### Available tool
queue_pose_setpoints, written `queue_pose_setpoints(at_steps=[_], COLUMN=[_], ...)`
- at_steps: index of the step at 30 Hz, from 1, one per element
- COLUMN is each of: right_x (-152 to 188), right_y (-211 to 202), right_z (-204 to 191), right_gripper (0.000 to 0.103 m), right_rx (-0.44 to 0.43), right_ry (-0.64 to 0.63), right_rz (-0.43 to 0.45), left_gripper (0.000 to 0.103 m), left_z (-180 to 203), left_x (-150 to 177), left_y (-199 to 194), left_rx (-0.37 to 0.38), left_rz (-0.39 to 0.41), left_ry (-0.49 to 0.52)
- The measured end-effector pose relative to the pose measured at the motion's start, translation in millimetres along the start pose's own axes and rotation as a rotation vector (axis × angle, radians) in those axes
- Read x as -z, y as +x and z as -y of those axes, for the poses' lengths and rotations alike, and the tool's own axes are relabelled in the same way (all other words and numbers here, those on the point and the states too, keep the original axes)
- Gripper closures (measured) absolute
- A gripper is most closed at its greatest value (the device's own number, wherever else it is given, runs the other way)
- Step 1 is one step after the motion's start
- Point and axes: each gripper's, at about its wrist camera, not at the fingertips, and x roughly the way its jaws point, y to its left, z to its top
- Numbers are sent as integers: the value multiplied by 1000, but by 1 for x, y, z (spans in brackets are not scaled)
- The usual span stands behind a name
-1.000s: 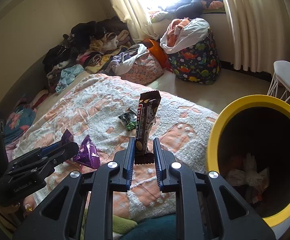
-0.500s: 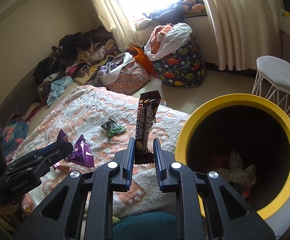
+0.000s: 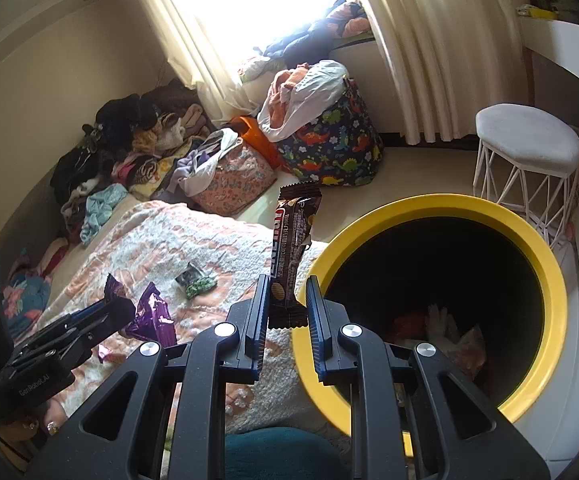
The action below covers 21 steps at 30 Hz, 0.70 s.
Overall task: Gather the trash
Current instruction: 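Carry the purple wrapper and chocolate bar over the yellow bin opening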
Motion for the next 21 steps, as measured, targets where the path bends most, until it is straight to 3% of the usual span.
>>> queue_pose_setpoints(at_steps=[21], right_x=[-8], right_y=[-21], right_z=[45], right_gripper=[85], right_rx=[62], right_ry=[89], right_rz=[49], left_gripper=[69], left_z=[45], left_x=[-4], left_y=[24], left_rx=[66], left_rz=[-20], left_ry=[73])
